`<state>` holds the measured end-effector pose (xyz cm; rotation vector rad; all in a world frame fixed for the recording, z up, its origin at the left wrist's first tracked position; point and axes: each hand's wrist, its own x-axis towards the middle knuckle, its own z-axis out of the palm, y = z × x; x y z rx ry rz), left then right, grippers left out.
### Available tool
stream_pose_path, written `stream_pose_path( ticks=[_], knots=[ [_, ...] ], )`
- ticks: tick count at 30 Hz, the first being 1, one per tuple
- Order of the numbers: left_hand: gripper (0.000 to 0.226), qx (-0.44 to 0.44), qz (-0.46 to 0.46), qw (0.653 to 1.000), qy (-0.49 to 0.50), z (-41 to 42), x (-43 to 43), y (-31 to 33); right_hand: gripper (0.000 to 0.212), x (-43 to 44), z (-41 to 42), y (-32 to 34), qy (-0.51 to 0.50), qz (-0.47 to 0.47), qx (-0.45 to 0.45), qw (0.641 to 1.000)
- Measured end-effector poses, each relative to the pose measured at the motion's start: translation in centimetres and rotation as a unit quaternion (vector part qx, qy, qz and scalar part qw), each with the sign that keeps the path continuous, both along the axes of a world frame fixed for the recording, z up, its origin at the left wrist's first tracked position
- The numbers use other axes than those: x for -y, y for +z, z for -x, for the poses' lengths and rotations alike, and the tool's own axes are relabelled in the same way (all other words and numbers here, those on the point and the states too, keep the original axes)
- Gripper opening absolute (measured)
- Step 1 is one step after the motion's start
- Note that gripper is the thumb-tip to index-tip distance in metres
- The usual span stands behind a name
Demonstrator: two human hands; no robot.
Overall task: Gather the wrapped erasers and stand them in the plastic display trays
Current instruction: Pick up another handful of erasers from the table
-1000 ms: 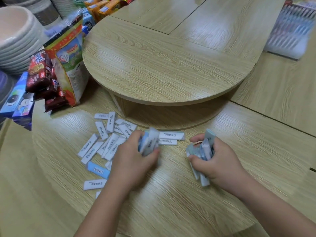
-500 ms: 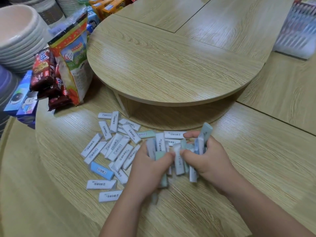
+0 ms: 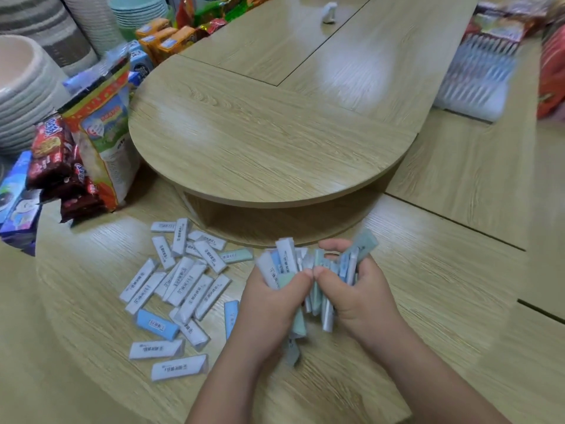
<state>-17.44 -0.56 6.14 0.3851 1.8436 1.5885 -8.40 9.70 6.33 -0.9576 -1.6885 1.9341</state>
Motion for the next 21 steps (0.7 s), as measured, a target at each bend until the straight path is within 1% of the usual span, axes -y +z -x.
stream_pose_path(
  ticks=[3,7,10,13,16,20,21],
  knots=[
    [0.024,-0.008,-0.008,1.0,-0.029,-1.6,-1.7,0.6,0.027,-1.4,-2.2,0.5,-0.026,-0.006,-0.003,1.0],
    [0.025,-0.018,-0.022,0.997,-0.071,-5.4,-5.3,1.7,0.023,-4.1,-6.5,1.7,-0.065,-0.002,-0.011,0.998],
    [0.028,-0.026,-0.026,0.995,-0.094,-9.1,-8.9,2.4,0.026,-7.1,-10.5,1.9,-0.101,0.003,-0.003,0.995],
    [0.031,-0.021,-0.022,0.992,-0.12,-13.7,-13.3,2.9,0.029,-11.1,-15.2,2.0,-0.125,0.009,0.0,0.992],
    [0.033,-0.02,-0.02,0.992,-0.125,-18.6,-18.6,3.3,0.02,-16.2,-20.3,2.2,-0.14,0.013,-0.001,0.99],
    [0.046,-0.008,-0.033,0.989,-0.141,-25.4,-26.0,4.0,0.019,-23.1,-27.2,2.7,-0.147,0.014,0.0,0.989],
    [0.045,-0.01,-0.034,0.988,-0.151,-26.8,-27.9,4.2,0.019,-24.8,-28.8,2.8,-0.148,0.019,0.0,0.989]
  ],
)
